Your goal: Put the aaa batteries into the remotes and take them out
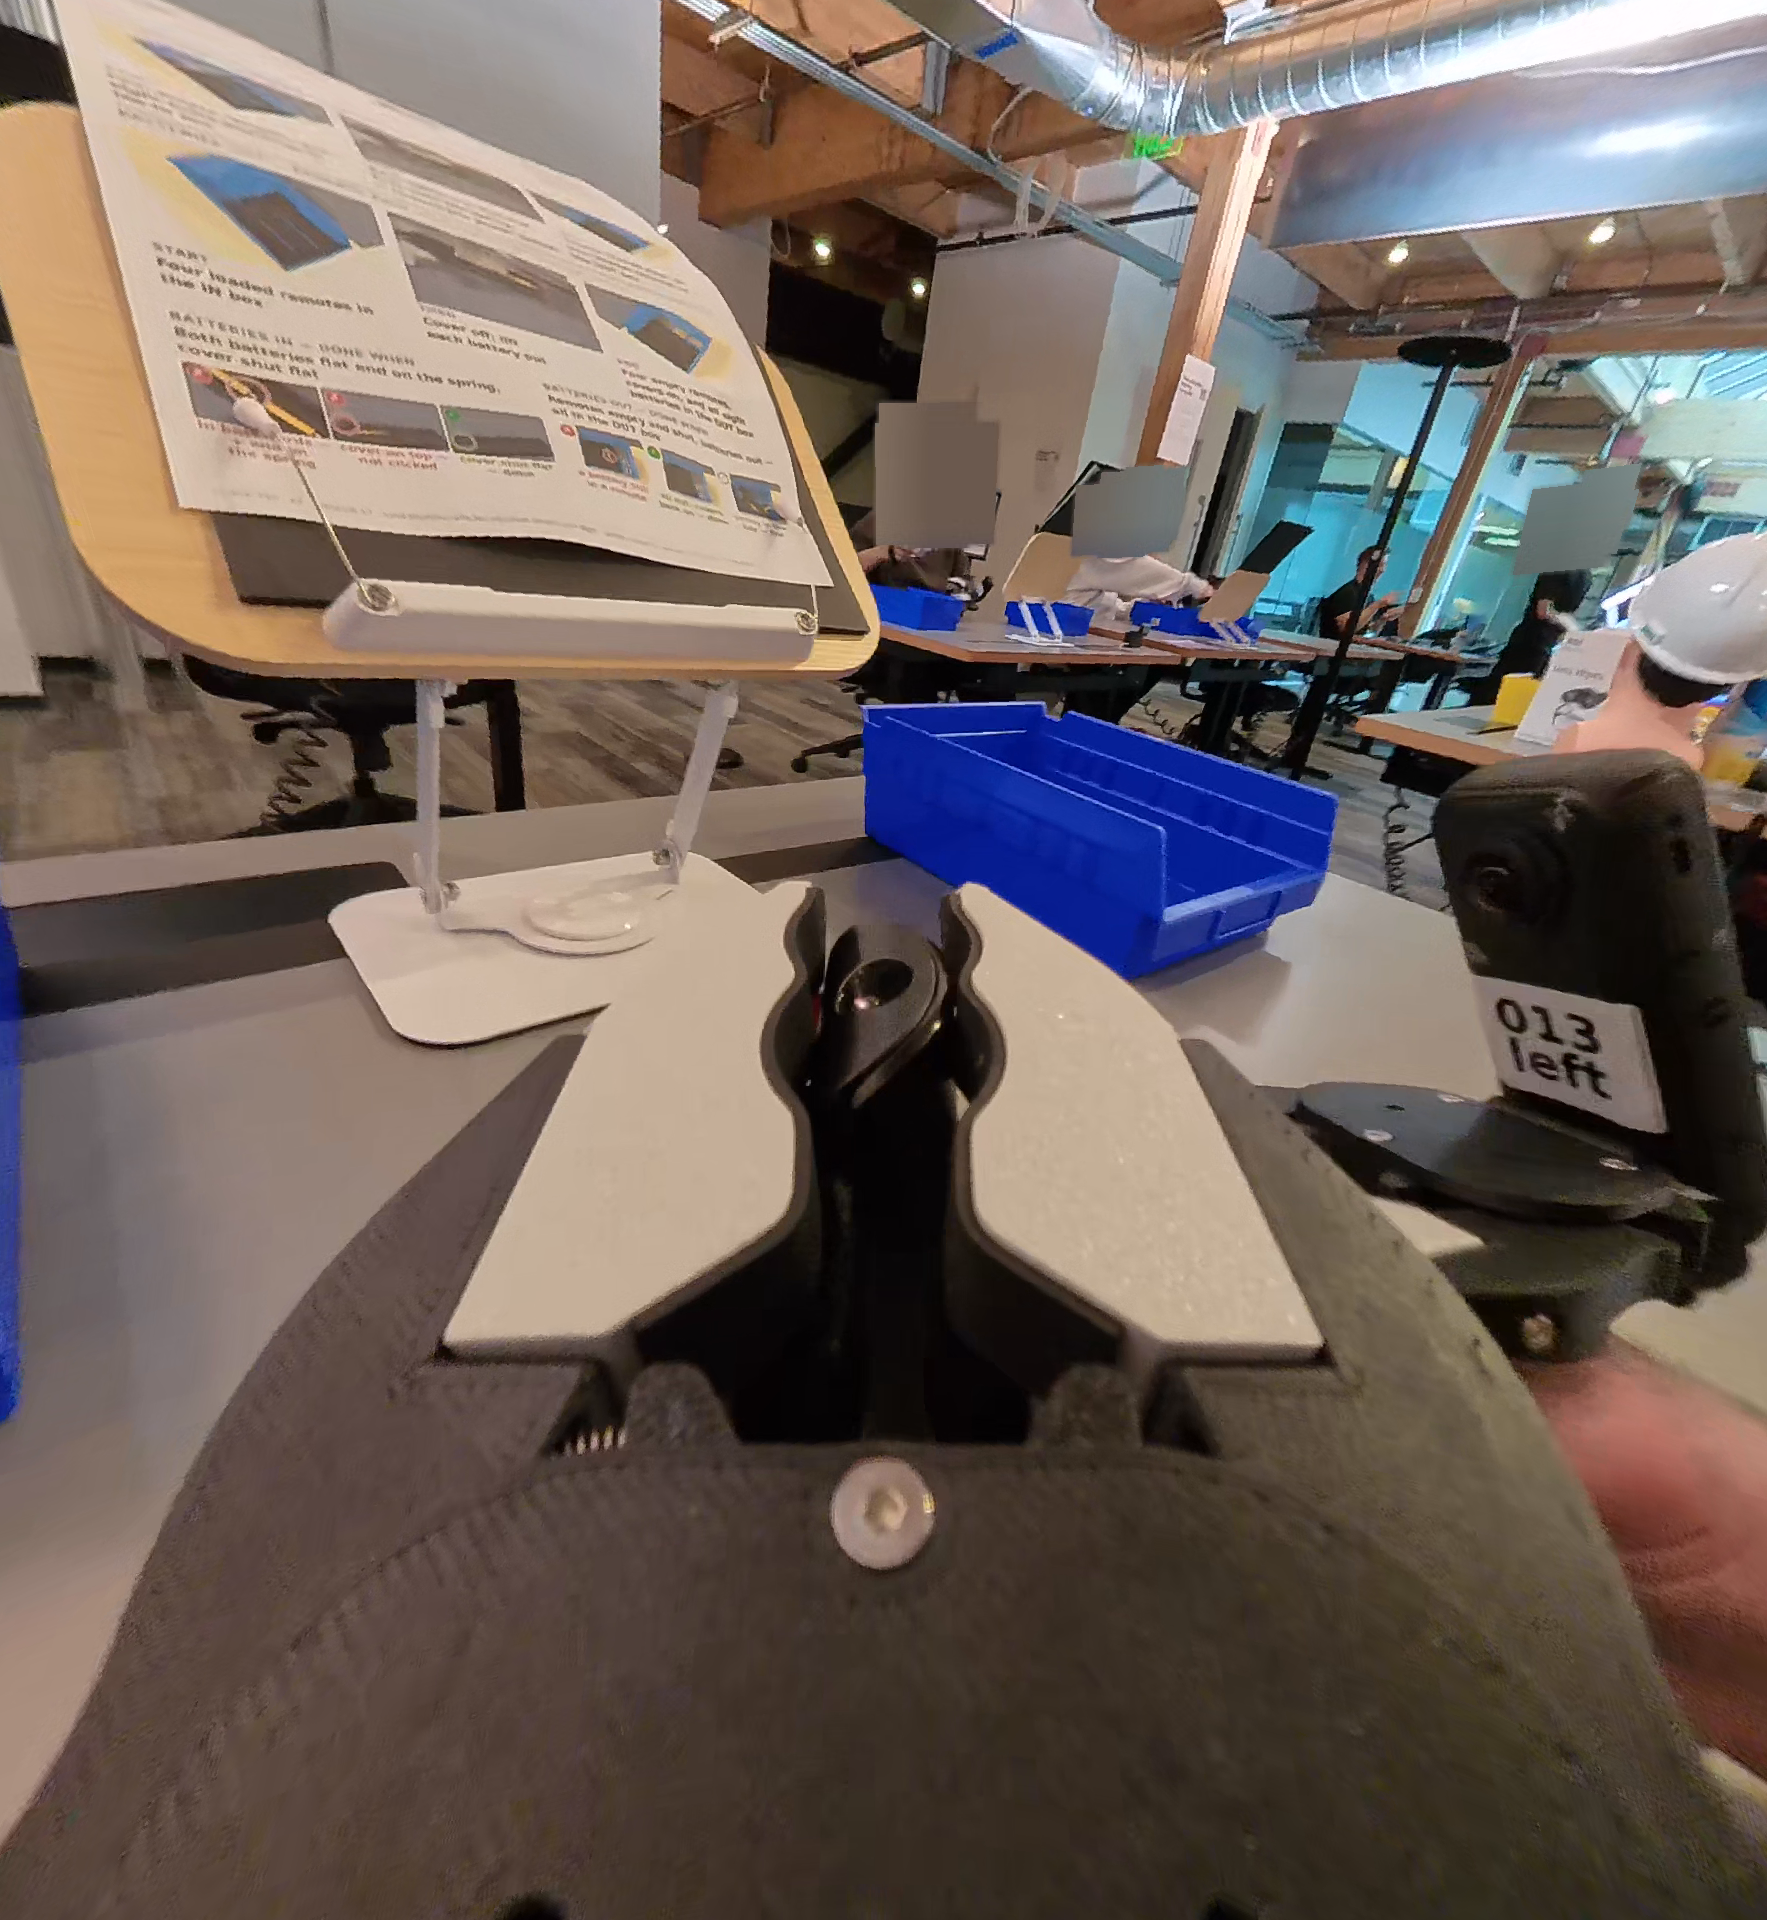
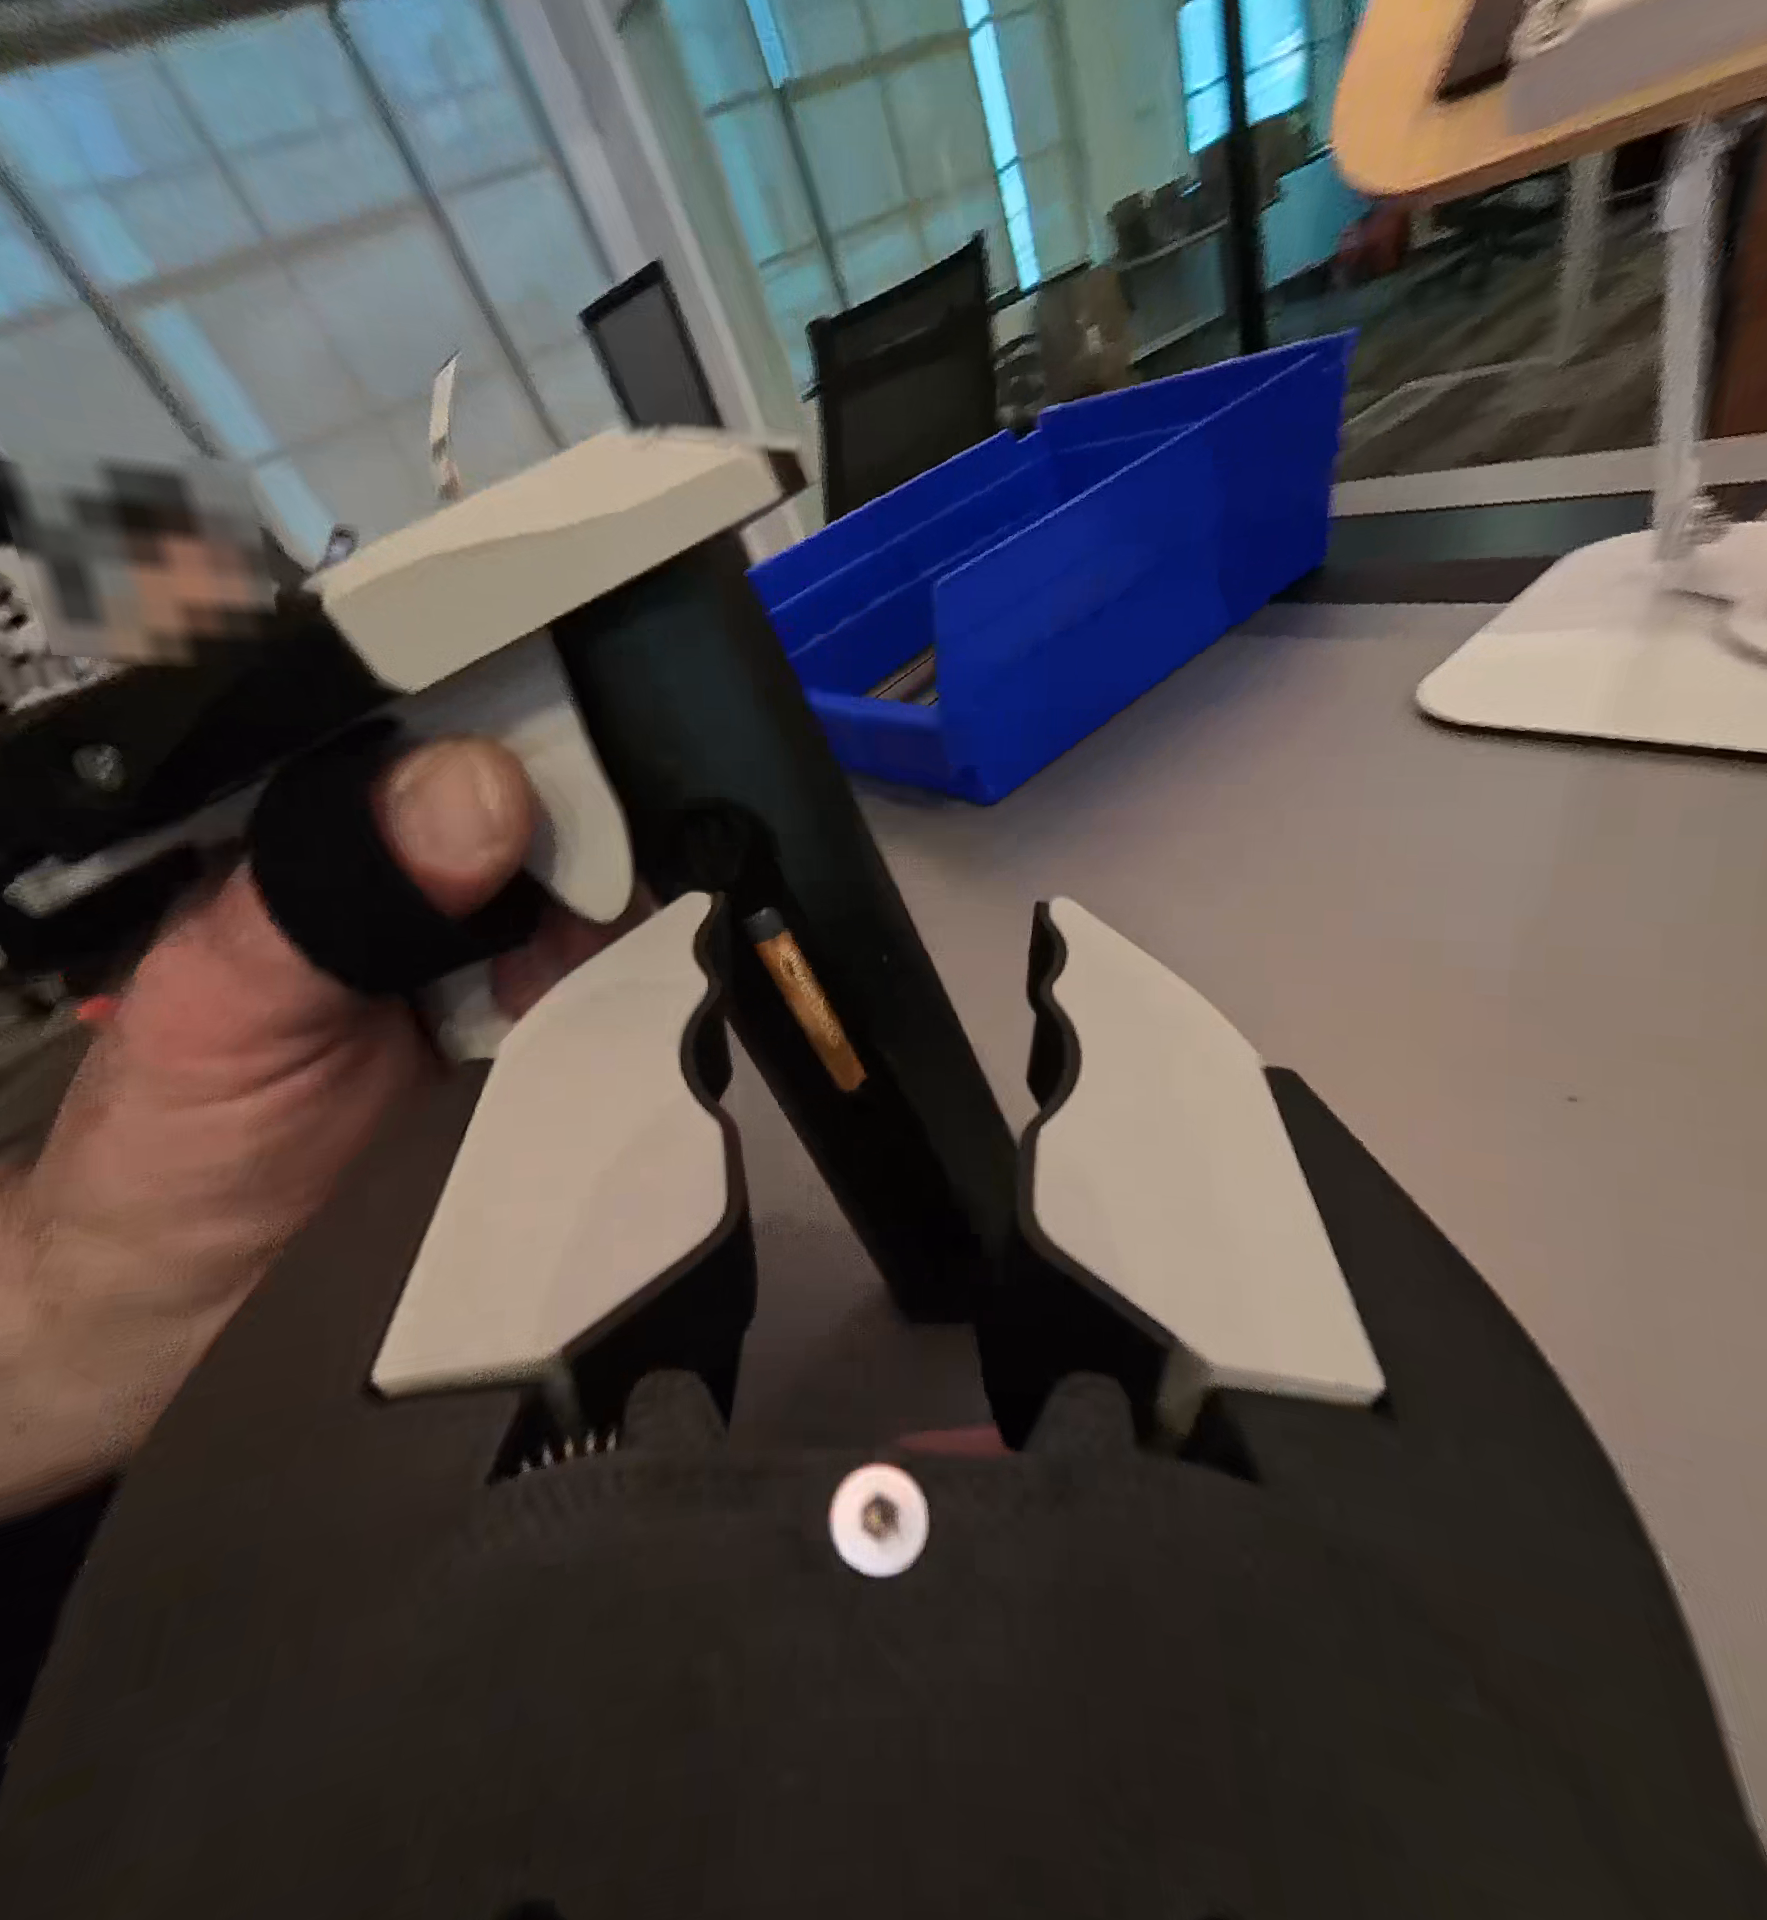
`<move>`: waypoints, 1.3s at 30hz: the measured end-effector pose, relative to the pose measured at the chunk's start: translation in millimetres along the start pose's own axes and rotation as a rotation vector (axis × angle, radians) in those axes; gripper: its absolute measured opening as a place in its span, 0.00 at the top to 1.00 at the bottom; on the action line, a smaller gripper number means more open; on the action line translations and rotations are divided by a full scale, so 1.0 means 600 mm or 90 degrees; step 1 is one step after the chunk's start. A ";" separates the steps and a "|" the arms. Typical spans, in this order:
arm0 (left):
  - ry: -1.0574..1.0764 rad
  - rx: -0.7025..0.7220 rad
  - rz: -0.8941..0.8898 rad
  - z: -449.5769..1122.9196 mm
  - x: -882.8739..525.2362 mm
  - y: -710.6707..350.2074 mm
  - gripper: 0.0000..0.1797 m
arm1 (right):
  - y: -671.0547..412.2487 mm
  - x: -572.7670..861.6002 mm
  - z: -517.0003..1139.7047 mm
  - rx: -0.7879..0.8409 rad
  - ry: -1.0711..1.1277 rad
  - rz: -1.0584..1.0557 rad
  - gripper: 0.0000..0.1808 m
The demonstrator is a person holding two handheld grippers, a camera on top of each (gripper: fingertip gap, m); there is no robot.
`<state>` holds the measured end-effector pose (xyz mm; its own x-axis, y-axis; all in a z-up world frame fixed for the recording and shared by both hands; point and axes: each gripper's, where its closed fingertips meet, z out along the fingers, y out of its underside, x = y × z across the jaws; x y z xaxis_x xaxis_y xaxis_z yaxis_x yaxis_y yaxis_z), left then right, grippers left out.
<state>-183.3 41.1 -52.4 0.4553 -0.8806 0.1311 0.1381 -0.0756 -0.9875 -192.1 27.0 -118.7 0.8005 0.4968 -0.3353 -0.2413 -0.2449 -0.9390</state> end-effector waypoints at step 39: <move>-0.014 -0.315 0.300 -0.257 -0.117 0.149 0.68 | 0.061 -0.099 -0.050 -0.137 -0.072 -0.199 0.72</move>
<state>-338.4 23.7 -163.5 0.3873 -0.8625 -0.3257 -0.4953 0.1033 -0.8626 -231.8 -36.6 -130.6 0.7492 0.6602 -0.0538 0.1343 -0.2309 -0.9637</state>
